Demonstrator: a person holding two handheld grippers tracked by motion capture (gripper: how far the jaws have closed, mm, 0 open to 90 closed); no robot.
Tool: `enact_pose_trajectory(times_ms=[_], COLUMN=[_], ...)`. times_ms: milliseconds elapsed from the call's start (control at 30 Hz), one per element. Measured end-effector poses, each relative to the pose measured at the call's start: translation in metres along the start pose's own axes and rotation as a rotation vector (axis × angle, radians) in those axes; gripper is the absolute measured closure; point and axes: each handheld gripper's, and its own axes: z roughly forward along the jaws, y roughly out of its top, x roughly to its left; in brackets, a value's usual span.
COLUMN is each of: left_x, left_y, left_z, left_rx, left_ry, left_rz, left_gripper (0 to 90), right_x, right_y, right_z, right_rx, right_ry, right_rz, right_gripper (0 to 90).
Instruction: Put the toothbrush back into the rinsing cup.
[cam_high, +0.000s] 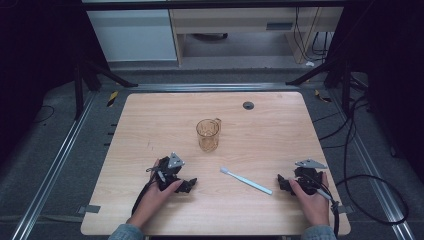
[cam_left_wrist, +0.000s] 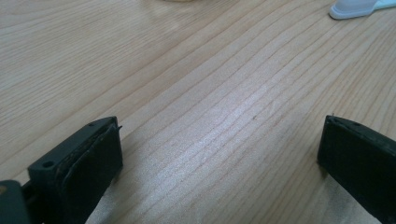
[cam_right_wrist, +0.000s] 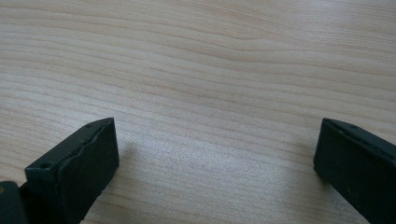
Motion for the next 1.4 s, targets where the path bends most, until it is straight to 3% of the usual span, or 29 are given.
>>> enact_pose_trajectory(times_ms=[300, 333, 367, 467, 867, 967, 1000, 1400], left_x=[0.000, 0.000, 0.000, 0.000, 0.000, 0.000, 0.000, 0.000], left_y=[0.000, 0.000, 0.000, 0.000, 0.000, 0.000, 0.000, 0.000], left_z=[0.000, 0.000, 0.000, 0.000, 0.000, 0.000, 0.000, 0.000], left_rx=[0.000, 0.000, 0.001, 0.001, 0.001, 0.001, 0.001, 0.001], left_ry=[0.000, 0.000, 0.001, 0.001, 0.001, 0.001, 0.001, 0.001], left_rz=[0.000, 0.000, 0.000, 0.000, 0.000, 0.000, 0.000, 0.000], left_gripper=[0.0, 0.0, 0.0, 0.0, 0.0, 0.0, 0.0, 0.0], right_x=[0.002, 0.004, 0.006, 0.016, 0.038, 0.043, 0.046, 0.059], right_y=[0.000, 0.000, 0.002, 0.011, 0.038, 0.046, 0.051, 0.082], right_z=[0.000, -0.003, -0.005, -0.013, -0.048, -0.057, -0.060, -0.063], right_rx=[-0.002, -0.014, -0.010, -0.005, 0.039, 0.060, 0.082, 0.174], right_ry=[0.010, 0.015, 0.025, 0.002, 0.053, 0.068, 0.079, 0.133], right_rz=[-0.010, -0.001, -0.005, -0.092, -0.214, -0.260, -0.296, -0.450], right_gripper=[1.9, 8.9, 9.1, 10.0, 15.8, 17.5, 19.0, 28.9])
